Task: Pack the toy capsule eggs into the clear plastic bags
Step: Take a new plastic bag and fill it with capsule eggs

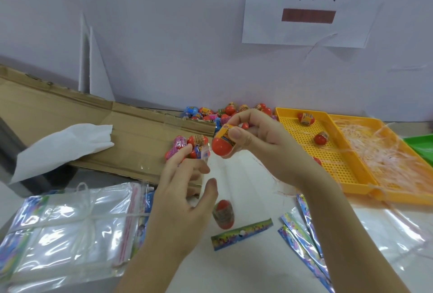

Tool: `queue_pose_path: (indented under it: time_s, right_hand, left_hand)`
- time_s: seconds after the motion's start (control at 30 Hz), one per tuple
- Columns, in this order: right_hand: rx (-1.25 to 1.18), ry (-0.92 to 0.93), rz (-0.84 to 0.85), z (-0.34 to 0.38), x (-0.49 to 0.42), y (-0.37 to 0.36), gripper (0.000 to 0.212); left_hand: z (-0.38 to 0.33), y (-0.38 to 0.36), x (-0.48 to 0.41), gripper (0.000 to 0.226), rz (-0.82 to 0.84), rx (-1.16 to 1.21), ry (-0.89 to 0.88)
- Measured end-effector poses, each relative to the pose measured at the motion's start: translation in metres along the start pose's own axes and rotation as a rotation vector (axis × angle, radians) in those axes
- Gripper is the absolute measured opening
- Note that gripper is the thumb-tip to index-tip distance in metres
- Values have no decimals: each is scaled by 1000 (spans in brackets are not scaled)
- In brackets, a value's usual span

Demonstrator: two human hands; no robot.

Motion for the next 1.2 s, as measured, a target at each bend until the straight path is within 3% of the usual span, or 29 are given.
queue_pose_path:
  time_s: [0.13,0.23,0.33,0.5,0.63,0.7,0.83,0.93,1.0,1.07,1.13,1.2]
  right_hand:
    - [18,5,-3,1,0,-1,25]
    - [208,-21,-38,-1,1,5,17]
    - [366,-58,3,-4,2,3,14]
    - [444,-90,133,-8,2,-11,18]
    - [490,-86,107,-12,-1,-14,16]
    - [481,-111,99,-16,-3,-15,22]
    - [437,-163,123,-19,-1,-22,41]
    - [291,-87,-22,-9,-2,-11,36]
    - [161,-147,-15,-17,0,-6,62]
    - [118,-287,147,-39,4,-17,79]
    - [97,-315,246,-47,5,-30,61]
    - [3,-251,201,-44,3,-33,34]
  left_hand:
    - [-6,-6,-1,31,63,-7,-37]
    - [-8,-9,-2,10,115,94,-28]
    - [-9,-12,-2,7,134,107,-48]
    - [-20,-10,-2,6,100,59,-150]
    - [-22,-9,-1,9,71,85,-192]
    - [-15,-8,-3,4,86,200,-109]
    - [-7,3,-5,16,-2,307,-51]
    - [0,12,-6,12,-85,476,7]
    - [2,19,-6,17,-141,450,20]
    - [3,24,-5,24,-193,488,18]
    - [7,27,-4,20,-228,540,29]
    - [6,29,-5,23,-238,548,22]
Point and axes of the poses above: each hand's wrist, its own x-axis away from the middle knuckle, its own y-axis out of the back of the hand, z = x × y, the point moved 10 cm from there along -x, towards the middle knuckle, and after that the axes turned 7 degrees about z, right-handed, at the moved point
